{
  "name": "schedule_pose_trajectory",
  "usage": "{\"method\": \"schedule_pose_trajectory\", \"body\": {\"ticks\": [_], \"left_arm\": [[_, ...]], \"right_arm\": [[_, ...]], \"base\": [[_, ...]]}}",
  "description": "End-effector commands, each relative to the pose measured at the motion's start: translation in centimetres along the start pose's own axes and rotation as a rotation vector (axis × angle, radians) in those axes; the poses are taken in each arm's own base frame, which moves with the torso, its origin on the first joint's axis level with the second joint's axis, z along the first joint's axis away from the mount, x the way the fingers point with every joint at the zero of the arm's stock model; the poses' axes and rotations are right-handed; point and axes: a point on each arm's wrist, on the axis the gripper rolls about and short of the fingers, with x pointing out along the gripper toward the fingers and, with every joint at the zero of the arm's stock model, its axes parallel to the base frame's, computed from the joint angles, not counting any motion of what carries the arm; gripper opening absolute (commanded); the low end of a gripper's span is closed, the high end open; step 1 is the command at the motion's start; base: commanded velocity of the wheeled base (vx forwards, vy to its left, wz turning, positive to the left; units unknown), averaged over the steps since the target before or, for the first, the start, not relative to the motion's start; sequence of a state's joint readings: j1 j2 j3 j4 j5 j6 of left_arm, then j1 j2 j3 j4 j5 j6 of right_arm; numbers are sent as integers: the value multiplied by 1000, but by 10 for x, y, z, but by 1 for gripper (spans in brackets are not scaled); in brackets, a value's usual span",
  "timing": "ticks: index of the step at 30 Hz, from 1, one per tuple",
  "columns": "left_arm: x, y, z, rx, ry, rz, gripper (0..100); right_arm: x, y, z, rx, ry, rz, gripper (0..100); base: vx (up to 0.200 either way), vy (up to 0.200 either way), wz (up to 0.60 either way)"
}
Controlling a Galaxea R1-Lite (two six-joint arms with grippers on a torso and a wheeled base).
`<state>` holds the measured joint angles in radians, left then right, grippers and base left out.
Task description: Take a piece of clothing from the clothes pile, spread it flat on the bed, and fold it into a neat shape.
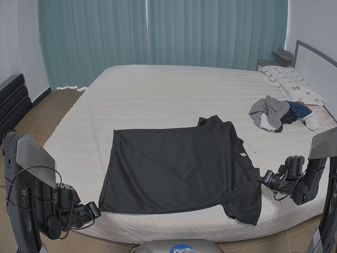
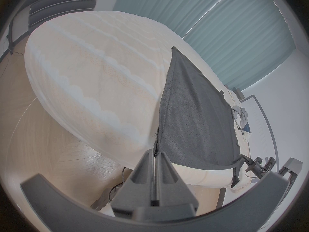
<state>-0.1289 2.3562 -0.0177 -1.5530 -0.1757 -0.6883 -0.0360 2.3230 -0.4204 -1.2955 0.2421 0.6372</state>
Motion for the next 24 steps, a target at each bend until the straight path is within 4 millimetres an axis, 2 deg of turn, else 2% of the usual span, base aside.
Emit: {"method": "schedule_pose_trajectory", "body": {"ticks": [1,4,5,10,13,15,20,24], "left_arm": [[-1,1,-1,-1,3,1,0],[-1,1,-1,-1,2,3,0],[-2,1,-1,1,0,2,0],[-1,1,-1,1,2,3,0],[-1,0,-1,1,-1,1,0],[-1,1,-1,1,2,3,0],[-1,1,-1,1,0,2,0],[-2,1,-1,1,0,2,0]], "right_arm": [[5,-1,2,-1,-6,6,0],[6,-4,-2,3,10,-4,0],[8,-5,-3,4,11,-5,100],[5,-4,3,-2,-41,21,100],[-3,-6,10,-3,-93,35,100],[-15,-7,12,-2,-105,39,100],[-42,-13,-5,-1,32,99,100],[-52,-21,-21,-57,136,124,100]], "base": [[0,0,0],[0,0,0],[0,0,0],[0,0,0],[0,0,0],[0,0,0],[0,0,0],[0,0,0]]}}
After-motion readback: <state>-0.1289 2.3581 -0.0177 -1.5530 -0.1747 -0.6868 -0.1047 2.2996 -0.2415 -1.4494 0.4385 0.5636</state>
